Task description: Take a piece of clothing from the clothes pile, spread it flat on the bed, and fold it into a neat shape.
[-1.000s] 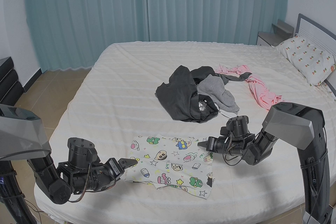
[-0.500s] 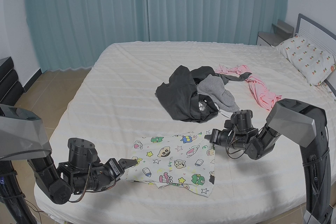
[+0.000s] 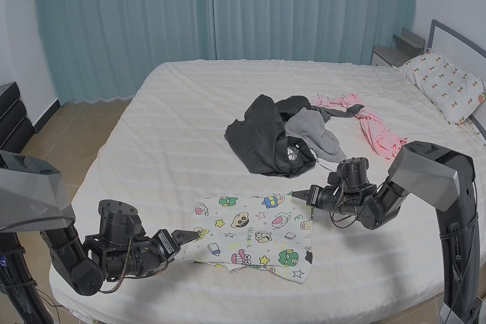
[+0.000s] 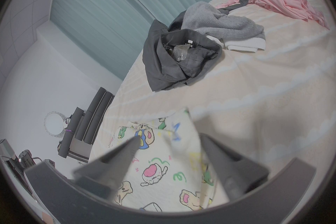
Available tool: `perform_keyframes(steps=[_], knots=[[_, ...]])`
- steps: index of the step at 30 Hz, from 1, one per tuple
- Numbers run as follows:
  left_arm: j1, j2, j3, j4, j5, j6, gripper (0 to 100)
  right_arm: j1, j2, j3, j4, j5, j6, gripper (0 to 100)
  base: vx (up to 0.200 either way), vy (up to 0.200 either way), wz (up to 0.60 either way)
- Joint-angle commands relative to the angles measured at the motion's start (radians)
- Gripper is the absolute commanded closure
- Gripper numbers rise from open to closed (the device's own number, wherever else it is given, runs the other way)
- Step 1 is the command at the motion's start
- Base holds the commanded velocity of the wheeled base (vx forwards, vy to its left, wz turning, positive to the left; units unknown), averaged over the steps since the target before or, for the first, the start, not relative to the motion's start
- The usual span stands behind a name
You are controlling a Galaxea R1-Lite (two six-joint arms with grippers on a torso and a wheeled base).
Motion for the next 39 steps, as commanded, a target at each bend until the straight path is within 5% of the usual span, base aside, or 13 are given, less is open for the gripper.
perform_keyframes(steps=[1,23,26,31,35,39], knots=[[-0.002,-0.002,-0.001,-0.002,0.0,-0.002,0,-0.021,-0.056,0.086,-0.008,0.003,0.0,0,0.0,0.0,0.0],[0.0,0.075,-0.032,-0.003,0.051,0.036,0,0.091,-0.132,0.41,-0.109,-0.004,0.034,0,0.045,0.0,0.0],[0.003,0.195,-0.162,0.009,0.207,0.118,0,0.122,-0.116,0.421,-0.109,-0.01,0.033,0,0.0,0.0,0.0],[0.014,0.311,-0.27,0.029,0.229,0.296,0,0.146,-0.119,0.435,-0.097,-0.016,0.03,0,0.0,0.0,0.0],[0.014,0.328,-0.339,0.067,0.229,0.337,0,0.163,-0.116,0.436,-0.097,-0.066,0.025,0,0.0,0.0,0.0],[0.008,0.348,-0.511,0.285,0.227,0.346,0,0.178,-0.109,0.429,-0.094,-0.088,0.022,0,0.0,0.0,0.0]])
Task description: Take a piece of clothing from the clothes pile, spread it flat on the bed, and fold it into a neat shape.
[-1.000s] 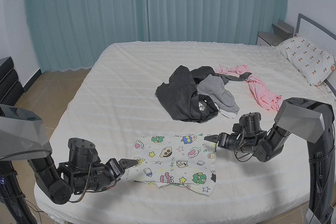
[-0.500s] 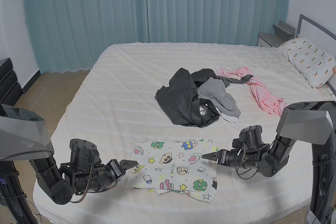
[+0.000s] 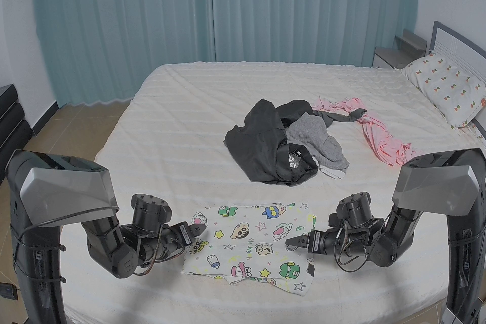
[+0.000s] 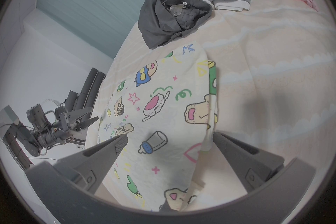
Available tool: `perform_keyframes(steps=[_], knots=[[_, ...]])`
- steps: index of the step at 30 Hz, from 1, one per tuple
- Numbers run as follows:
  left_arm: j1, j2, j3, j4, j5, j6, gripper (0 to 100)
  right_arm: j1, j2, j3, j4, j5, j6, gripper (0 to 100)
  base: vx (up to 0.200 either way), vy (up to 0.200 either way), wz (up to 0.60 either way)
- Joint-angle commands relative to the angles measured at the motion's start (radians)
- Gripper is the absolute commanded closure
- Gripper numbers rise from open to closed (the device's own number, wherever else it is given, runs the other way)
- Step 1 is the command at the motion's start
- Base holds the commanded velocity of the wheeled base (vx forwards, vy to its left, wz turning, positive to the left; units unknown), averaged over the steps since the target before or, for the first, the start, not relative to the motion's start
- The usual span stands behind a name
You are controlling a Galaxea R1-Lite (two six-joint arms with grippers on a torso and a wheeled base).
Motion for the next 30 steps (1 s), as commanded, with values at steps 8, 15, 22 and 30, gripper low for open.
perform_keyframes(steps=[8,15,22,30], knots=[[-0.02,0.098,-0.285,0.248,0.004,0.023,0,0.028,0.034,-0.042,0.022,-0.024,-0.036,0,0.0,0.0,0.0],[-0.06,0.115,-0.307,0.25,0.004,0.028,0,0.091,0.048,-0.186,0.223,-0.03,-0.058,0,0.0,0.0,0.0],[-0.063,0.115,-0.308,0.25,0.004,0.035,0,0.103,0.068,-0.235,0.233,-0.03,-0.049,0,0.0,0.0,0.0],[-0.092,0.113,-0.302,0.25,0.003,0.034,100,0.126,0.072,-0.253,0.232,-0.032,-0.021,100,0.0,0.0,0.0]])
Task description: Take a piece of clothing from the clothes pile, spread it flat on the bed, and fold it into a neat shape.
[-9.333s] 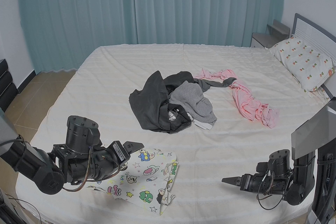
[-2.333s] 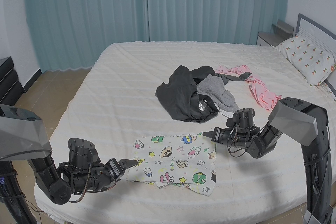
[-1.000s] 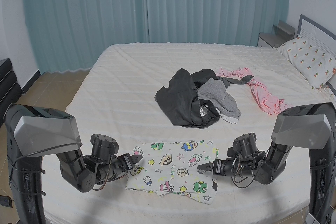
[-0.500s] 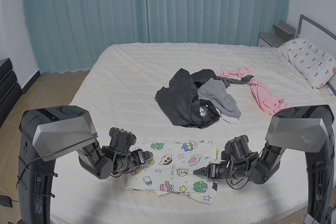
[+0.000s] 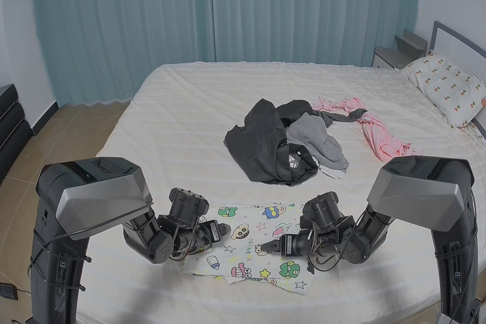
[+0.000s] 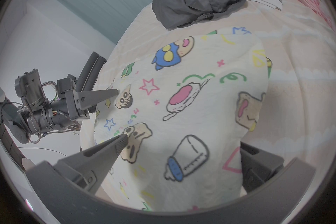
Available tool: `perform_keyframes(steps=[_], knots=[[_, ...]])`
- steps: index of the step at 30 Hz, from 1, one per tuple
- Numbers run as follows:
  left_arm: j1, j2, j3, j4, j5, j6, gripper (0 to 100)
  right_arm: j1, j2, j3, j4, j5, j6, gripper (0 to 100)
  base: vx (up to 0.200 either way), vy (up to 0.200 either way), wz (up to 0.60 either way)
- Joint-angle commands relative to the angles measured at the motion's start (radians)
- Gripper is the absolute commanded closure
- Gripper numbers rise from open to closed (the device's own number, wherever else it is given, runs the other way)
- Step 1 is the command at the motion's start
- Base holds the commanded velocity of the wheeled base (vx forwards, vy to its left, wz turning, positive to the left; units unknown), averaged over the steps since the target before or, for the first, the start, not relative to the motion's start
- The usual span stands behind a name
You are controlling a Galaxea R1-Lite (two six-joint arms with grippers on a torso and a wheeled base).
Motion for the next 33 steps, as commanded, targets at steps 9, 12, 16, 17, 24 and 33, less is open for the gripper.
perform_keyframes(steps=[9,12,16,17,24,33], knots=[[-0.006,-0.074,0.076,-0.005,-0.005,-0.007,100,0.003,-0.001,0.051,-0.087,-0.006,0.017,100,0.0,0.0,0.0],[-0.006,-0.095,0.101,-0.008,-0.011,-0.009,100,0.0,-0.01,0.097,-0.165,-0.008,0.019,100,0.0,0.0,0.0],[-0.023,-0.123,0.122,-0.009,-0.011,-0.04,100,-0.003,-0.027,0.138,-0.209,-0.008,0.022,100,0.0,0.0,0.0],[-0.026,-0.131,0.122,-0.008,-0.011,-0.055,100,-0.003,-0.03,0.148,-0.217,-0.008,0.03,100,0.0,0.0,0.0],[-0.049,-0.154,0.13,-0.003,-0.011,-0.098,100,0.004,-0.123,0.204,-0.266,0.008,0.123,100,0.0,0.0,0.0],[-0.058,-0.172,0.133,-0.002,-0.009,-0.13,100,0.02,-0.137,0.206,-0.271,0.005,0.128,100,-0.111,0.0,0.0]])
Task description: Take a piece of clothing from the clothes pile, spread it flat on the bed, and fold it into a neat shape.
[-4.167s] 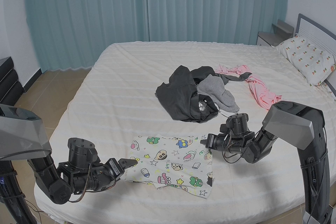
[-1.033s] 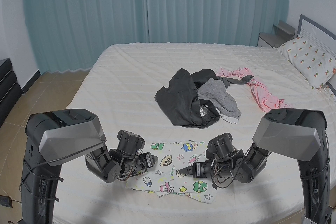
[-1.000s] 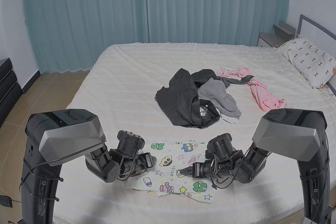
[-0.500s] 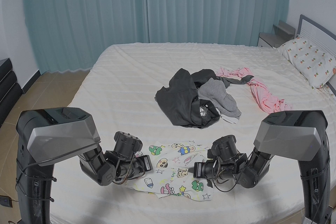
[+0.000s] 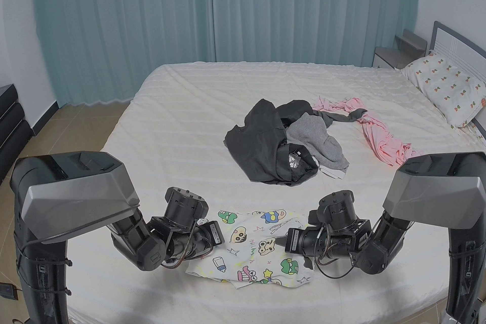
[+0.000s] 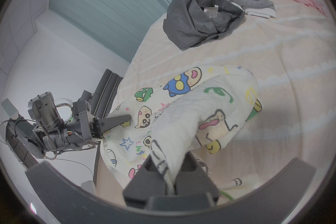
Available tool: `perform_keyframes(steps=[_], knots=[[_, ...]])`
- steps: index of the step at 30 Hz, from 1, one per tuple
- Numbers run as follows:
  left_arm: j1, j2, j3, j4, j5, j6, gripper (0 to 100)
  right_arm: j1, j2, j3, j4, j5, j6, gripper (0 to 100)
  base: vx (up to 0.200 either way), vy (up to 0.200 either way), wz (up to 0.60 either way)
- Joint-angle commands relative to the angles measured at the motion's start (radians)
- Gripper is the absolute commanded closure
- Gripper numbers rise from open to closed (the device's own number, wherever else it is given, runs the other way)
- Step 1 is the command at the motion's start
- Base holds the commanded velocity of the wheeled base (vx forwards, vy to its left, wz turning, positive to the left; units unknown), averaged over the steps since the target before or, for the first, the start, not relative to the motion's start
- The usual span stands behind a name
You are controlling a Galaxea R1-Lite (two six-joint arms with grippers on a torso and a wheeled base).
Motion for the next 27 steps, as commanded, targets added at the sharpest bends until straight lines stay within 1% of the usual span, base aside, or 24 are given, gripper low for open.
perform_keyframes(steps=[1,4,9,16,27], knots=[[-0.004,-0.023,0.005,-0.002,0.0,-0.01,100,0.003,-0.019,0.002,-0.002,0.0,0.002,100,-0.2,0.0,0.0],[-0.004,-0.034,0.013,-0.007,0.002,-0.01,100,0.003,-0.025,0.003,-0.002,-0.003,0.004,100,-0.2,0.0,0.0],[-0.004,-0.054,0.024,-0.008,0.002,-0.011,100,0.003,-0.037,0.009,-0.003,-0.005,0.004,100,0.0,0.0,0.0],[-0.005,-0.054,-0.01,-0.004,0.002,-0.056,100,-0.003,-0.054,0.008,-0.005,-0.008,0.004,100,0.0,0.0,0.0],[-0.021,-0.055,-0.027,-0.002,0.002,-0.065,100,-0.012,-0.075,0.008,-0.005,-0.009,0.004,100,0.0,-0.2,0.0]])
